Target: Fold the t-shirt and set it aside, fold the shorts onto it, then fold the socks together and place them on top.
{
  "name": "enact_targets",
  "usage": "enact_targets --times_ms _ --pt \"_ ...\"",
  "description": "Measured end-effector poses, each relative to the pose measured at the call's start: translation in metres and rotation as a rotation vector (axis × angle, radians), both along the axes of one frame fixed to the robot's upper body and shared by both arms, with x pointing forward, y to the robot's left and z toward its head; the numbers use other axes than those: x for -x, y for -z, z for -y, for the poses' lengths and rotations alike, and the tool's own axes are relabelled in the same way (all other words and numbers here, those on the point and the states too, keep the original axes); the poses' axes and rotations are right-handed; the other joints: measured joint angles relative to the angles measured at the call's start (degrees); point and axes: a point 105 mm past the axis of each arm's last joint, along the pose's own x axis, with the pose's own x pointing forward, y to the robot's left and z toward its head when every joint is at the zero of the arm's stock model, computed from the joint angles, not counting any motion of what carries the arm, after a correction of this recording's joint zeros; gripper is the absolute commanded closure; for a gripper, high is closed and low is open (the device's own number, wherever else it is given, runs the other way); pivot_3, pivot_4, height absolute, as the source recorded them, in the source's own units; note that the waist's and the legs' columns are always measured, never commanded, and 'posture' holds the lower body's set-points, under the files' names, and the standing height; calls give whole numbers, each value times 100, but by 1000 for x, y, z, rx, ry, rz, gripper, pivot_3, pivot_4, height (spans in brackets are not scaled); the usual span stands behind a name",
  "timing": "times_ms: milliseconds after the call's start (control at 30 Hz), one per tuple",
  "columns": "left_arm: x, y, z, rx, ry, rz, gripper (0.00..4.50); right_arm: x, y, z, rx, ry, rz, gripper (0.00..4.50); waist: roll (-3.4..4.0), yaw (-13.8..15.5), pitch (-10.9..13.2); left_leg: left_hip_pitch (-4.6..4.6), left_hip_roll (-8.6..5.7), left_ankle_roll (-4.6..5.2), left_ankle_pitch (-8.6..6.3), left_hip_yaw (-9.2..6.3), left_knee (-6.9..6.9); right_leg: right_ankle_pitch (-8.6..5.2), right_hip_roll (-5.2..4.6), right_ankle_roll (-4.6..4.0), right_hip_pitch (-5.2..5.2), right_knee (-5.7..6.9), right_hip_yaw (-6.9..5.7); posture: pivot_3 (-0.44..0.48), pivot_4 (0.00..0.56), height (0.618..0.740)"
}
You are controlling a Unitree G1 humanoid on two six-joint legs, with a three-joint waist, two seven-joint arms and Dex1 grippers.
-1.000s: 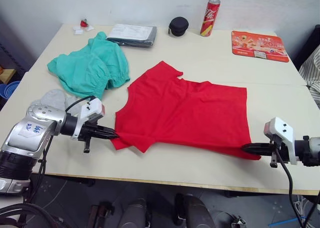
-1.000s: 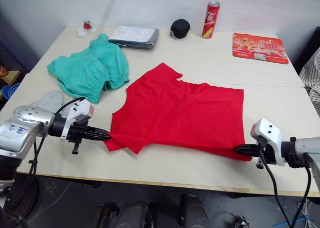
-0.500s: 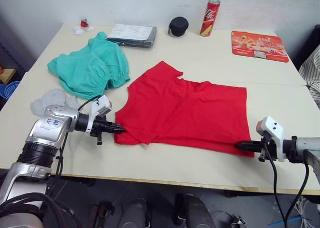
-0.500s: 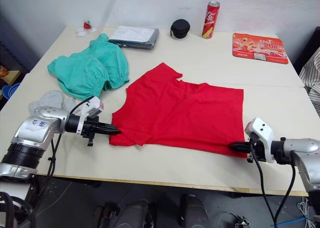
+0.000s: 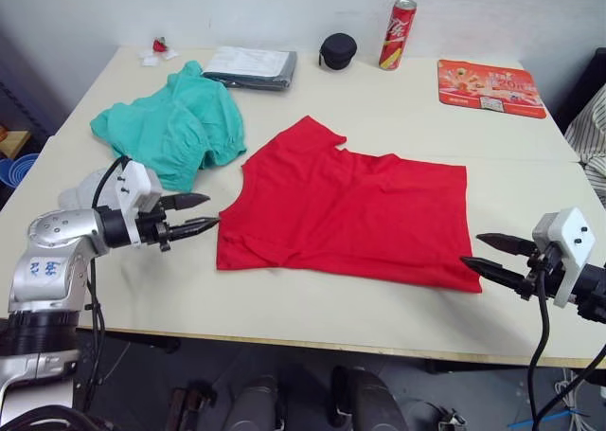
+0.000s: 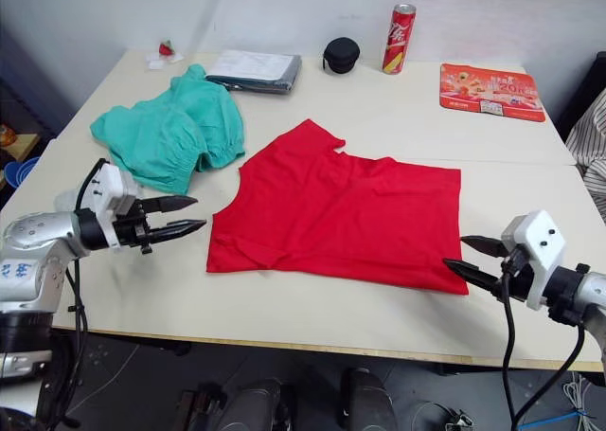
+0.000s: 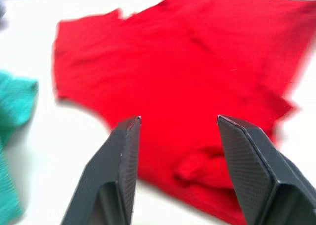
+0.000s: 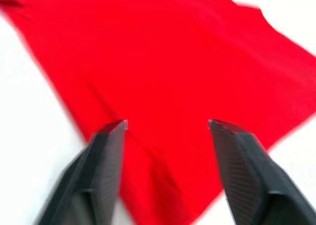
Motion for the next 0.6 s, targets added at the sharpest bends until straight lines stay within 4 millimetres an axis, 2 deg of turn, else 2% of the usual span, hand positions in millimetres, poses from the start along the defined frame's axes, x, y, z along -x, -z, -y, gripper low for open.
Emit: enact_targets --times_ms 67,167,267,333,467,600 --pt "18 10 15 -46 106 -8 3518 8 8 -14 46 -77 1 3456 -1 0 -1 5 0 -3 -2 2 -1 0 0 0 5 -14 4 0 150 740" --pt "30 34 35 -76 204 -51 4462 8 25 -27 83 -140 11 4484 -3 2 -2 9 -2 -2 -1 8 -1 1 -1 1 5 -18 10 0 150 740" --pt "33 55 53 -121 270 -56 4462 0 44 -32 117 -172 20 4484 -7 8 -4 9 -4 0 0 11 -1 1 0 1 3 -16 10 0 150 740" --pt "29 62 64 -120 289 -51 4462 -8 55 -28 129 -160 24 4484 -7 6 -4 4 -5 4 2 14 0 1 0 1 -1 -15 10 0 150 740" --pt "19 70 74 -153 305 -39 4462 -21 68 -23 146 -142 34 4484 -7 4 -4 2 -4 6 3 14 0 1 2 1 -5 -1 7 0 150 740" --pt "4 68 82 -112 258 -20 4462 -26 73 -18 147 -123 40 4484 -7 1 -4 0 -3 11 6 13 5 1 2 1 -3 3 6 0 150 740"
